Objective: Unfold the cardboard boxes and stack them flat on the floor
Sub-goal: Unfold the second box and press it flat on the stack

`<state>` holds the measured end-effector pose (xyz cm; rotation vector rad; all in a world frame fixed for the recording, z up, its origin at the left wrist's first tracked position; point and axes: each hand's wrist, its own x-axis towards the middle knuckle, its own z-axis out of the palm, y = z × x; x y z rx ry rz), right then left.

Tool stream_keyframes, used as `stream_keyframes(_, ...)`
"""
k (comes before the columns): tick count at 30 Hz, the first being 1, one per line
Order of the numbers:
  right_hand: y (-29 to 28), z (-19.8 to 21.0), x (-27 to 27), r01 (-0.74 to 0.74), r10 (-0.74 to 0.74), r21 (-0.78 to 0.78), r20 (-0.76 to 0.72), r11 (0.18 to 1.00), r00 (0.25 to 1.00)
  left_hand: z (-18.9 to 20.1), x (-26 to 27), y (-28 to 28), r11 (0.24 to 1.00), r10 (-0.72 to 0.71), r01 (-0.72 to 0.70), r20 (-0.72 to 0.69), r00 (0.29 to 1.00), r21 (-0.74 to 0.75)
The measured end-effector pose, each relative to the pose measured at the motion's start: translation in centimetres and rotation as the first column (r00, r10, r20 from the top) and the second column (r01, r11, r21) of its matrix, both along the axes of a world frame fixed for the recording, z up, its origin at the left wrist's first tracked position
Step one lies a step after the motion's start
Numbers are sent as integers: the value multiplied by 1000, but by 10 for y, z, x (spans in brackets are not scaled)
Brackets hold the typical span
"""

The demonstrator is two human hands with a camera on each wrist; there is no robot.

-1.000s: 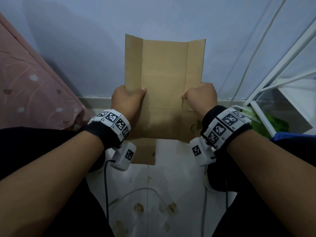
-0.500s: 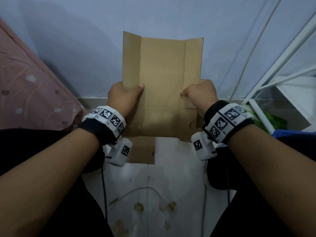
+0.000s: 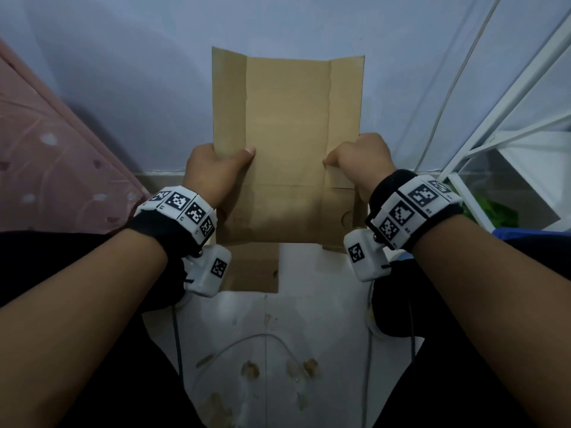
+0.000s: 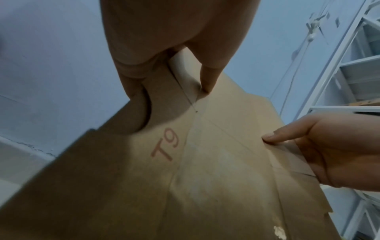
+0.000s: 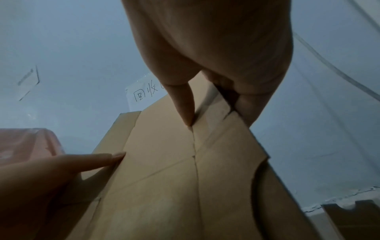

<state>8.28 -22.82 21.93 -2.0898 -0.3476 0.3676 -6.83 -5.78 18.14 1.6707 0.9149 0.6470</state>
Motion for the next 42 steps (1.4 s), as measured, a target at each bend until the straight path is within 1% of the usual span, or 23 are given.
stream_keyframes(4,2,-11,-8,7,2,-53,151,999,989,2,-4,-6,997,22,-21,-19,1000,74)
stream_keyframes(7,0,-8,-7,1,8,-53,169,999,986,3,-5,-5,994,14,-8,-58,998,106)
stream_keyframes(8,-2,-4,-4,-15,25,-69,149,998,989,4,-6,-3,991,8,6,-99,995,137)
stream_keyframes(9,-4,0,-2,-34,45,-87,133,996,990,6,-7,1,977,4,35,-183,983,211)
stream_keyframes(12,-8,8,7,-37,67,-152,200,988,977,9,-9,15,881,27,197,-461,887,431)
stream_keyframes(14,-8,10,7,-13,73,-220,269,975,960,12,-11,22,861,7,269,-539,842,432)
stream_keyframes(15,-8,9,7,-17,85,-245,267,969,960,13,-11,26,868,-17,290,-559,829,404)
stream_keyframes(17,-7,6,7,-57,101,-245,169,968,980,16,-11,28,909,-120,299,-504,855,290)
stream_keyframes(18,-7,5,6,-77,98,-215,85,973,992,17,-11,29,935,-176,286,-423,889,212)
stream_keyframes(20,-8,4,6,-121,118,-68,-57,990,991,20,-11,32,966,-245,259,-232,941,30)
stream_keyframes(22,-10,8,4,-145,164,154,-122,977,979,23,-14,38,931,-318,311,-6,948,-192)
stream_keyframes(23,-13,12,0,-156,207,283,-158,946,966,24,-16,40,897,-316,334,107,943,-288)
stream_keyframes(25,-17,17,0,-158,311,509,-229,846,922,29,-20,47,848,-248,349,283,926,-399)
stream_keyframes(26,-19,18,1,-130,352,596,-273,792,895,31,-20,51,826,-226,359,327,918,-435)
stream_keyframes(28,-23,23,4,-16,376,698,-367,716,851,39,-21,50,814,-198,339,324,925,-472)
stream_keyframes(29,-25,26,5,17,358,702,-384,712,851,44,-22,48,829,-185,318,312,932,-459)
stream_keyframes(31,-29,28,8,-7,324,653,-366,757,873,48,-25,44,846,-132,285,341,931,-450)
stream_keyframes(33,-31,29,6,-74,327,579,-346,812,879,51,-31,37,796,-115,335,418,901,-504)
stream_keyframes(34,-30,27,6,-95,337,564,-343,821,877,49,-31,38,790,-99,330,423,901,-517)
stream_keyframes(35,-28,27,4,-113,355,567,-339,816,871,47,-31,36,798,-107,322,406,907,-509)
stream_keyframes(38,-25,23,2,-130,370,550,-352,825,860,35,-24,39,902,-145,213,200,969,-375)
stream_keyframes(39,-24,21,2,-141,379,541,-359,829,853,31,-22,40,913,-144,194,160,977,-360)
stream_keyframes(42,-23,16,8,-161,396,517,-385,841,833,25,-21,38,909,-153,200,154,976,-365)
